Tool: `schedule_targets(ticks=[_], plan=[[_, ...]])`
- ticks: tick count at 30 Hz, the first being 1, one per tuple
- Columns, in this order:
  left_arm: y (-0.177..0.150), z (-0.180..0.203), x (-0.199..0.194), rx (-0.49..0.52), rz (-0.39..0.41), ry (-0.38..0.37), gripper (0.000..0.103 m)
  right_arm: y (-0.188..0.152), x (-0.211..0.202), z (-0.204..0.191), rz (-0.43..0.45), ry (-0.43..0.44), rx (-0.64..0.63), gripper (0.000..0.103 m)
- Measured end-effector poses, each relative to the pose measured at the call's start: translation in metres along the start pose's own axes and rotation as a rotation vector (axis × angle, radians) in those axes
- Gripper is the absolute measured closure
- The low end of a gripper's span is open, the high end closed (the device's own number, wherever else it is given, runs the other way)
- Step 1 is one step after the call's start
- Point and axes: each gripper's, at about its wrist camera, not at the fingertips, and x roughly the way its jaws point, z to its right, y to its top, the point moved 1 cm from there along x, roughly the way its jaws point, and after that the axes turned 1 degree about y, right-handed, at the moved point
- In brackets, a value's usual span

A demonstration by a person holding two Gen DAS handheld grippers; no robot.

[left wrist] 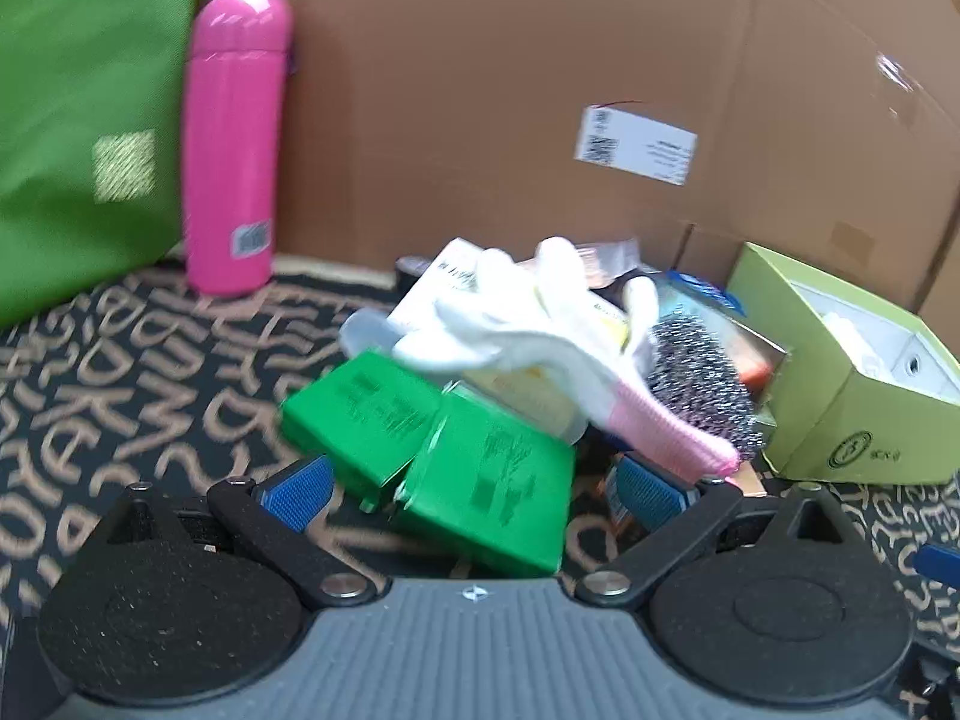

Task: Organize objects
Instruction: 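Return both tools to the pile and grasp the green box with the left tool, then lift the green box with the left tool while the right tool grasps the copper box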

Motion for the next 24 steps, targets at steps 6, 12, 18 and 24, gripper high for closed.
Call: schedule_targets(ticks=[6,12,18,24], plan=[[-0.006,0.019,0.014,0.204,-0.014,-0.008,0.016,0.002,0.022,-0.009,-0.047,0.021,-0.027,0.002],[-0.017,0.011,-0.007,0.258,-0.054,-0.040,0.037,0.011,0.064,-0.021,-0.096,0.021,-0.036,0.007],[-0.037,-0.019,-0.032,0.139,-0.101,-0.126,0.038,0.024,0.092,-0.039,-0.095,0.025,-0.056,0.007],[-0.046,-0.008,-0.043,0.184,-0.108,-0.164,0.038,0.028,0.116,-0.048,-0.121,0.000,-0.070,0.018]])
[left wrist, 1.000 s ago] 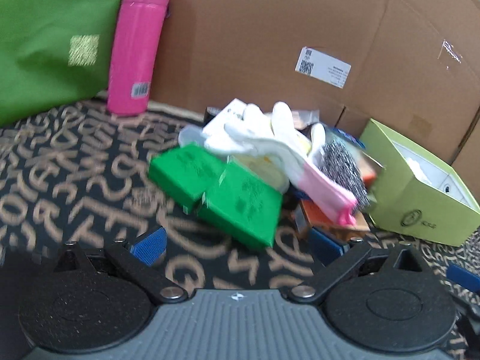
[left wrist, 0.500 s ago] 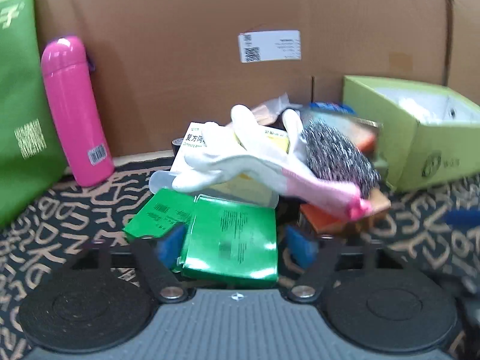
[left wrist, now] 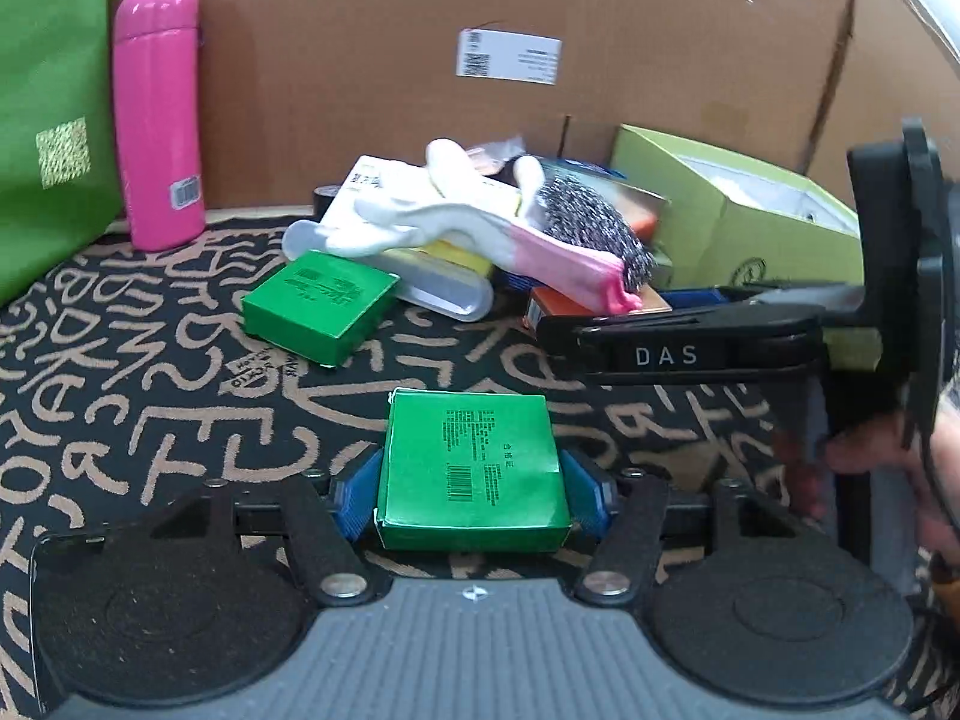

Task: Organize objects
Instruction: 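Lift the green box with the left tool while the right tool grasps the copper box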

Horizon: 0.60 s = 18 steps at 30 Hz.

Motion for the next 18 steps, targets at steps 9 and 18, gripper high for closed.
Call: schedule_targets(ticks=[9,18], plan=[[-0.007,0.018,-0.007,0.063,-0.031,-0.103,0.038,-0.044,-0.072,0.024,-0.030,0.022,-0.032,0.018],[-0.011,0.047,-0.006,0.102,-0.042,-0.108,0.025,-0.066,-0.125,0.049,-0.018,-0.066,0.013,0.006]])
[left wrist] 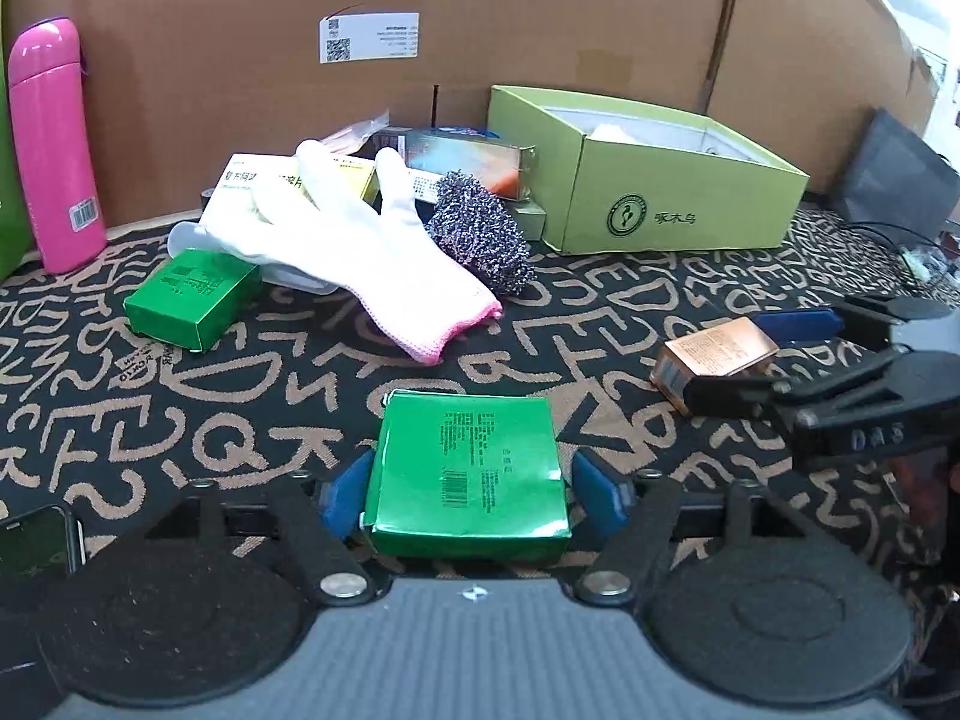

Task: Organize objects
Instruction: 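Lift the green box with the left tool while the right tool grasps the copper box, then lower the green and copper boxes into the lime-green box and open both tools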

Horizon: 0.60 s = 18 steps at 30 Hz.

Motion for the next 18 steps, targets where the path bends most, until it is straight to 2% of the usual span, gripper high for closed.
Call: schedule_targets(ticks=[2,5,9,11,12,14,16,18], plan=[[0.000,0.001,0.001,0.003,-0.001,0.002,0.022,0.000,0.002,-0.004,-0.001,-0.004,-0.014,0.006],[-0.001,0.005,0.001,0.048,-0.001,0.024,0.027,0.001,0.007,-0.008,-0.007,-0.014,-0.020,0.006],[-0.001,0.006,0.002,0.058,0.001,0.040,0.026,0.000,0.017,-0.009,-0.035,-0.020,-0.009,0.007],[-0.001,0.006,0.004,0.058,0.004,0.042,0.027,-0.001,0.020,-0.009,-0.043,-0.020,-0.004,0.020],[0.000,0.007,0.005,0.062,0.004,0.045,0.028,-0.001,0.021,-0.008,-0.042,-0.018,-0.003,0.020],[0.001,0.009,0.005,0.075,0.009,0.059,0.039,-0.001,0.020,-0.007,-0.036,-0.012,0.003,0.021],[0.005,0.007,0.005,0.047,0.000,0.033,0.040,-0.001,0.018,-0.006,-0.029,-0.002,0.002,0.021],[0.013,0.005,0.003,0.003,-0.002,-0.033,0.040,0.001,0.013,-0.004,-0.011,0.011,0.007,0.021]])
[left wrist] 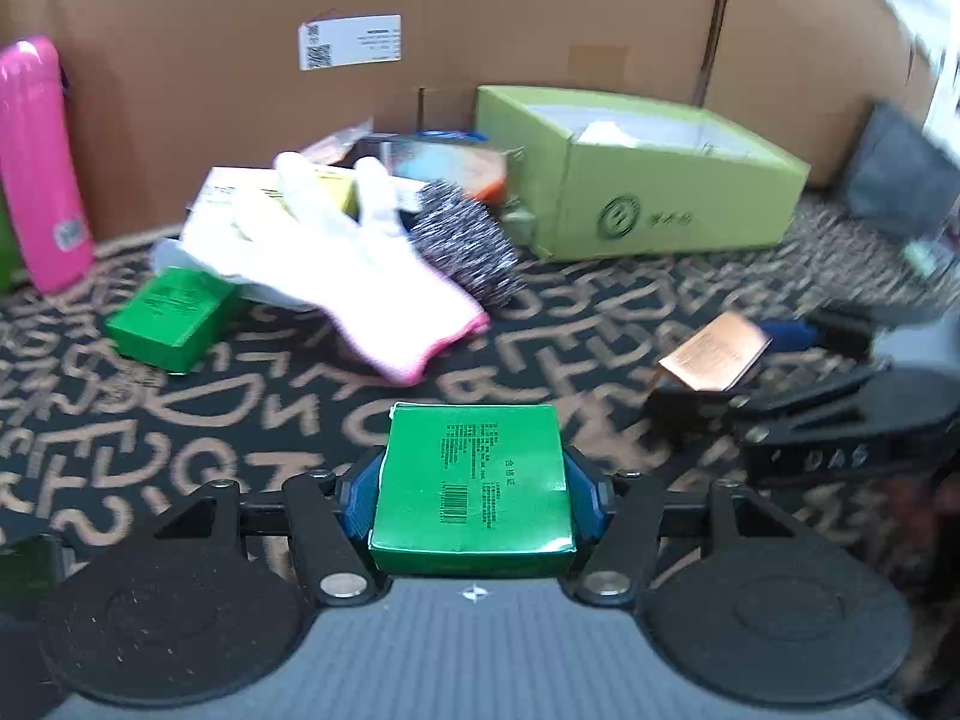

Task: Organize objects
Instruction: 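Lower the green and copper boxes into the lime-green box and open both tools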

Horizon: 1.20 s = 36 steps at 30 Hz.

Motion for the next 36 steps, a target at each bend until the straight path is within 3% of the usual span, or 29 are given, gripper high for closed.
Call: schedule_targets(ticks=[5,11,15,19,22,27,33,34,35,36], plan=[[0.038,0.015,-0.014,0.016,0.098,-0.088,0.040,0.015,-0.026,0.017,0.071,-0.044,-0.028,0.021],[0.107,0.045,-0.018,0.068,0.218,-0.189,0.040,0.055,-0.064,0.052,0.197,-0.136,-0.068,0.021],[0.151,0.067,-0.001,0.091,0.258,-0.185,0.040,0.085,-0.076,0.075,0.269,-0.209,-0.103,0.021],[0.181,0.084,0.032,0.080,0.242,-0.170,0.040,0.110,-0.070,0.103,0.297,-0.268,-0.090,0.021],[0.192,0.093,0.064,0.087,0.219,-0.113,0.040,0.120,-0.051,0.132,0.268,-0.259,-0.044,0.021],[0.199,0.091,0.116,0.076,0.131,-0.086,0.040,0.123,-0.005,0.171,0.154,-0.234,0.019,0.021],[0.199,0.090,0.148,0.096,0.084,-0.067,0.039,0.121,0.031,0.197,0.062,-0.167,0.090,0.020],[0.198,0.089,0.150,0.092,0.087,-0.073,0.035,0.122,0.036,0.198,0.048,-0.164,0.094,0.019],[0.198,0.087,0.151,0.081,0.089,-0.080,0.022,0.123,0.041,0.198,0.033,-0.152,0.095,0.018],[0.198,0.085,0.151,0.058,0.083,-0.075,0.016,0.118,0.042,0.195,0.028,-0.136,0.096,0.015]])
